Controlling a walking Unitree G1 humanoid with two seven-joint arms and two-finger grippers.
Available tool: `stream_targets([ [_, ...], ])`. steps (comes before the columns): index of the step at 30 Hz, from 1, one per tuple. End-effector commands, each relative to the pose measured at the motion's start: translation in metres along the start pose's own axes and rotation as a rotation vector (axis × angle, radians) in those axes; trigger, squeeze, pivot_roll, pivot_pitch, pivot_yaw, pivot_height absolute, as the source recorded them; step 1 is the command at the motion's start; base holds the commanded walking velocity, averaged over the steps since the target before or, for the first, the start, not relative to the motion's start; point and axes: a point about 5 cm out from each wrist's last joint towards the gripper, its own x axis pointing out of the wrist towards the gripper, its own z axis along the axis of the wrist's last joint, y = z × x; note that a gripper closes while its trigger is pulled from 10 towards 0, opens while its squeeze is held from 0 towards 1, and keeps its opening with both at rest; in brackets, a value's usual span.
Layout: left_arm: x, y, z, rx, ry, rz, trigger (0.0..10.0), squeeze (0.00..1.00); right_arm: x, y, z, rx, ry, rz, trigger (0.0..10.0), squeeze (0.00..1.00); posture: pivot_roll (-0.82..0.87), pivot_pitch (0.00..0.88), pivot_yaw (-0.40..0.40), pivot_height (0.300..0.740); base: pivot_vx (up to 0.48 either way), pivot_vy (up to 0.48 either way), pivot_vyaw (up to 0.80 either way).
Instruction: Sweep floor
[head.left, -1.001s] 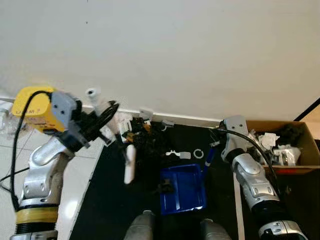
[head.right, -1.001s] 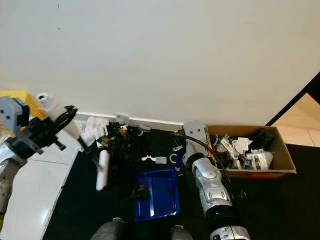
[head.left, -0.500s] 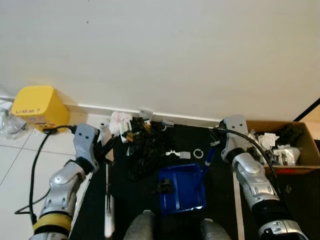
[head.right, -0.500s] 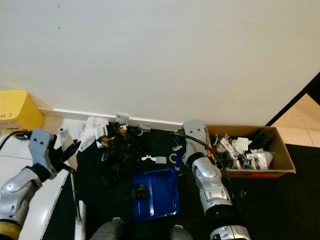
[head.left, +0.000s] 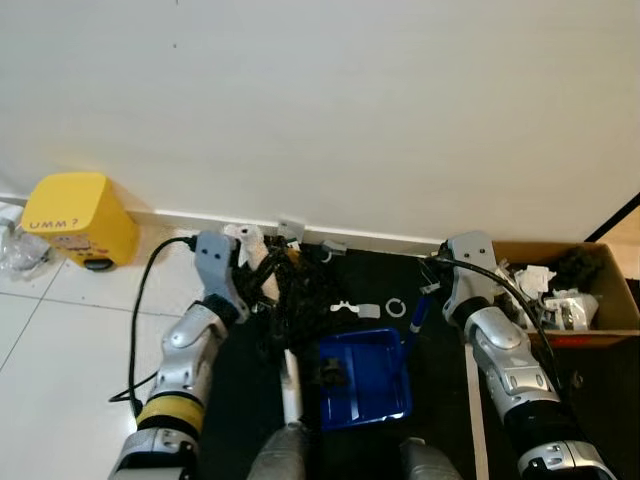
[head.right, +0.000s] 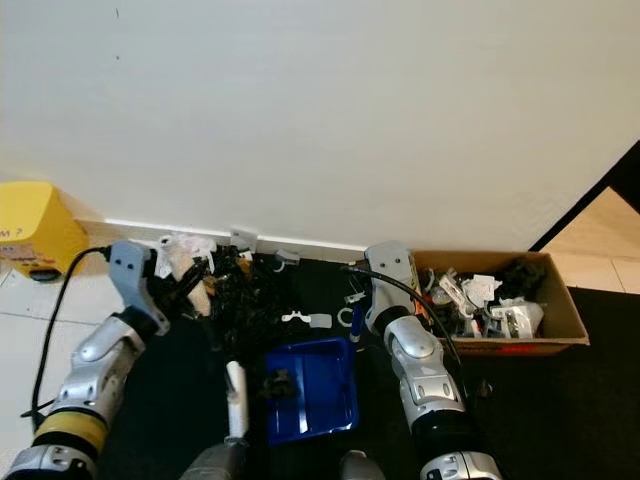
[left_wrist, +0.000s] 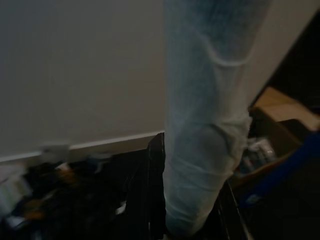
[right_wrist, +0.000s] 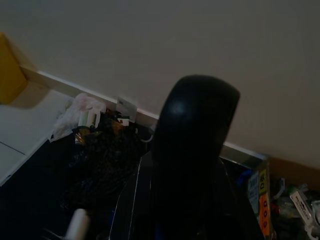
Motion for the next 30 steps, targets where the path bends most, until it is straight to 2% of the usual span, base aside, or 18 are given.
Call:
stream_targets([
  [1,0.0,-0.011,-0.006,-0.024,0.004,-0.045,10.0,0.0,-0.002,0.001,-0.005,0.01,0.015,0.007,10.0,0.0,0.11,0.138,0.016,0.74,0.0,0.0,0.0],
  [5,0.003,-0.038,-0.005,-0.058,-0.037,-0.144,10.0,0.0,-0.003,0.002,-0.005,0.016,0.014,0.002,10.0,0.0,0.11,0.138,0.017,0.74,0.0,0.0,0.0],
  [9,0.003,-0.043,-0.001,-0.068,-0.058,-0.163,10.0,0.0,-0.003,0.002,-0.006,0.018,0.013,0.002,10.0,0.0,0.12,0.139,0.017,0.74,0.0,0.0,0.0],
  [10,0.003,-0.044,0.014,-0.081,-0.112,-0.183,10.0,0.0,-0.002,0.003,-0.006,0.021,0.011,0.004,10.0,0.0,0.12,0.14,0.017,0.74,0.0,0.0,0.0],
  [12,0.003,-0.042,0.028,-0.087,-0.158,-0.178,10.0,0.0,-0.002,0.003,-0.005,0.028,0.006,0.003,10.0,0.0,0.13,0.144,0.016,0.74,0.0,0.0,0.0],
  [13,0.003,-0.042,0.028,-0.087,-0.158,-0.178,10.0,0.0,-0.002,0.003,-0.005,0.028,0.006,0.003,10.0,0.0,0.13,0.144,0.016,0.74,0.0,0.0,0.0],
  [16,-0.004,-0.022,0.063,-0.073,-0.242,-0.129,10.0,0.0,-0.002,0.002,-0.006,0.07,-0.003,-0.017,10.0,0.0,0.15,0.148,0.021,0.74,0.0,0.0,0.0],
  [20,-0.006,-0.018,0.068,-0.073,-0.252,-0.119,10.0,0.0,-0.002,0.002,-0.006,0.079,-0.004,-0.021,10.0,0.0,0.15,0.148,0.021,0.74,0.0,0.0,0.0],
  [21,-0.013,-0.004,0.08,-0.018,-0.247,-0.088,10.0,0.0,-0.003,0.001,-0.007,0.101,-0.01,-0.035,10.0,0.0,0.16,0.152,0.027,0.74,0.0,0.0,0.0],
  [22,-0.013,-0.004,0.08,-0.018,-0.247,-0.088,10.0,0.0,-0.003,0.001,-0.007,0.101,-0.01,-0.035,10.0,0.0,0.16,0.152,0.027,0.74,0.0,0.0,0.0],
  [26,-0.03,0.029,0.095,0.125,-0.137,0.05,10.0,0.0,-0.007,-0.005,-0.005,0.173,-0.049,-0.088,10.0,0.0,0.17,0.156,0.04,0.74,0.0,0.0,0.0],
  [27,-0.03,0.029,0.095,0.125,-0.137,0.05,10.0,0.0,-0.007,-0.005,-0.005,0.173,-0.049,-0.088,10.0,0.0,0.17,0.156,0.04,0.74,0.0,0.0,0.0],
  [28,-0.036,0.041,0.109,0.127,-0.138,0.132,10.0,0.0,-0.009,-0.01,-0.003,0.207,-0.074,-0.127,10.0,0.0,0.17,0.158,0.047,0.74,0.0,0.0,0.0],
  [30,-0.039,0.05,0.121,0.115,-0.15,0.208,10.0,0.0,-0.011,-0.015,-0.001,0.229,-0.095,-0.158,10.0,0.0,0.18,0.158,0.049,0.74,0.0,0.0,0.0],
])
